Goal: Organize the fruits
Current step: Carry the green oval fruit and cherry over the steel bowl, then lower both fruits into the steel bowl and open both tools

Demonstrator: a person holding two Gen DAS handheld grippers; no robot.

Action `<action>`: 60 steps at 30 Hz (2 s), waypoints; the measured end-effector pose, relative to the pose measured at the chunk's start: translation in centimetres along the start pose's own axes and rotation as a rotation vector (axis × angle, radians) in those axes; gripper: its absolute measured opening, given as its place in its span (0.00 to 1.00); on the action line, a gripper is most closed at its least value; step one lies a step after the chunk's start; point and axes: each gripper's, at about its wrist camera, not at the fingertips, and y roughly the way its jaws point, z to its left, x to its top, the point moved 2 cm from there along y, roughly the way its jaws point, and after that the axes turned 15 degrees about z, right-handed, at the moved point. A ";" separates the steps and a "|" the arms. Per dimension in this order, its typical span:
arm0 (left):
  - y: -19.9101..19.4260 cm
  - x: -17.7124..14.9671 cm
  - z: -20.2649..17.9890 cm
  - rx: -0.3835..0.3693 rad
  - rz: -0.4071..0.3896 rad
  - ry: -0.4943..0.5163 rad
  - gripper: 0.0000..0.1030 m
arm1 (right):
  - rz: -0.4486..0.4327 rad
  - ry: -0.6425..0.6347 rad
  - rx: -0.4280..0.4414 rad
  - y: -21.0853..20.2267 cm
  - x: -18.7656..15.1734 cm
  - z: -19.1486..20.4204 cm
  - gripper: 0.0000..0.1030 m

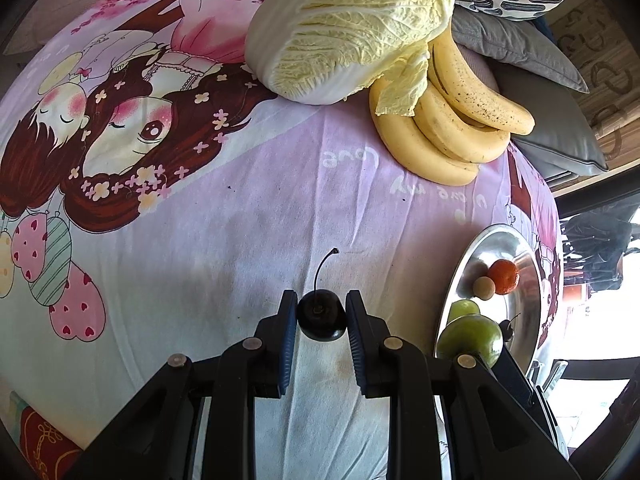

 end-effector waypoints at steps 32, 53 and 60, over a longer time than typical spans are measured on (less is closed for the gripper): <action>2.3 -1.2 -14.2 0.047 0.040 0.297 0.25 | -0.043 0.304 -0.134 -2.9 -0.2 -12.4 0.57; 5.3 0.4 -16.0 0.110 0.070 0.319 0.25 | 0.004 0.298 -0.154 -1.5 -0.1 -12.6 0.57; 5.7 0.3 -15.8 0.113 0.079 0.327 0.25 | 0.018 0.287 -0.164 -1.2 -0.1 -12.3 0.57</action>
